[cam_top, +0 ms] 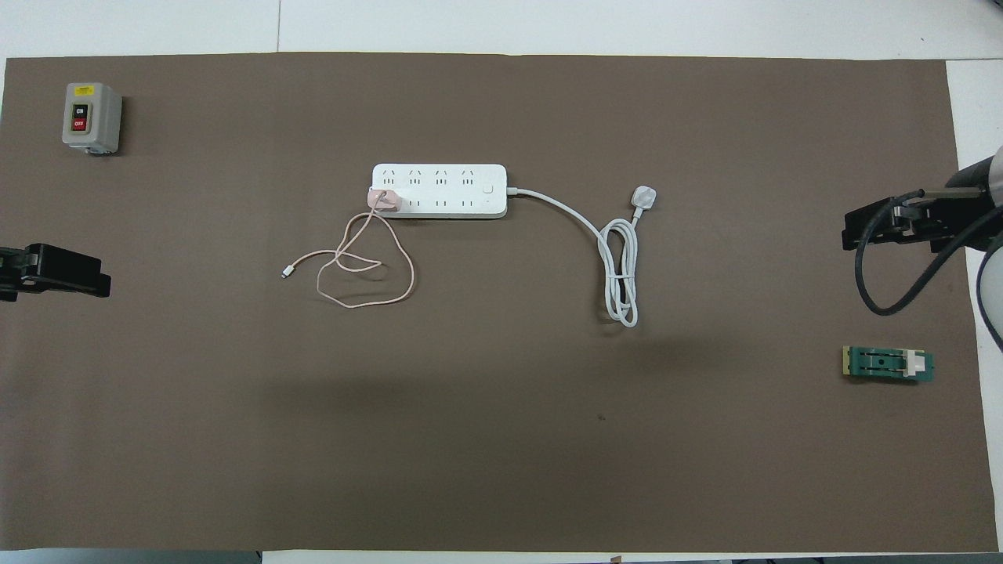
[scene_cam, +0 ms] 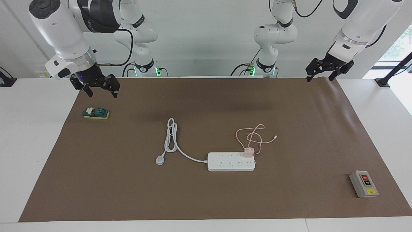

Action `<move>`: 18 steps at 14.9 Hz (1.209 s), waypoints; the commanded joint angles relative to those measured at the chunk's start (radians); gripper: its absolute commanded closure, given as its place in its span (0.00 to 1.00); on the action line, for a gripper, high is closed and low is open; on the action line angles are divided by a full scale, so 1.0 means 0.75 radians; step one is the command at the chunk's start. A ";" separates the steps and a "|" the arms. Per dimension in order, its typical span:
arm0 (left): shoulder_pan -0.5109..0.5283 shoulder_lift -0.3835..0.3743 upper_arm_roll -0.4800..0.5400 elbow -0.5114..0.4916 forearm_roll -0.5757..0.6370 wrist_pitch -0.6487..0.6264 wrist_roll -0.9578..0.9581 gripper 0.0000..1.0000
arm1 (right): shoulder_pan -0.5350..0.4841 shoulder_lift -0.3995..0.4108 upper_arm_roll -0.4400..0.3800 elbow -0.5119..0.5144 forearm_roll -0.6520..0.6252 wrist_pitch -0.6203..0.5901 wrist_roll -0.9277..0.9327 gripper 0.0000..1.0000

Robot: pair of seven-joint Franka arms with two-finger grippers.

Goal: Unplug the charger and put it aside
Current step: 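Move both grippers toward the white power strip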

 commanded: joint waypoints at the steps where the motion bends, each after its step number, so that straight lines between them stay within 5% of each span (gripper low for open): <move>1: -0.006 -0.043 0.001 -0.054 0.021 0.023 -0.012 0.00 | -0.006 -0.011 0.002 -0.004 0.004 0.008 -0.021 0.00; 11: -0.043 -0.045 0.001 -0.080 0.019 0.095 -0.043 0.00 | 0.000 -0.011 0.002 -0.008 0.002 0.018 -0.015 0.00; 15: -0.118 -0.033 -0.005 -0.097 0.015 0.185 -0.557 0.00 | -0.016 -0.009 -0.004 -0.012 0.157 0.034 0.093 0.00; 18: -0.202 0.012 -0.005 -0.093 0.008 0.275 -1.099 0.00 | 0.018 0.007 0.022 0.011 0.248 0.045 0.747 0.00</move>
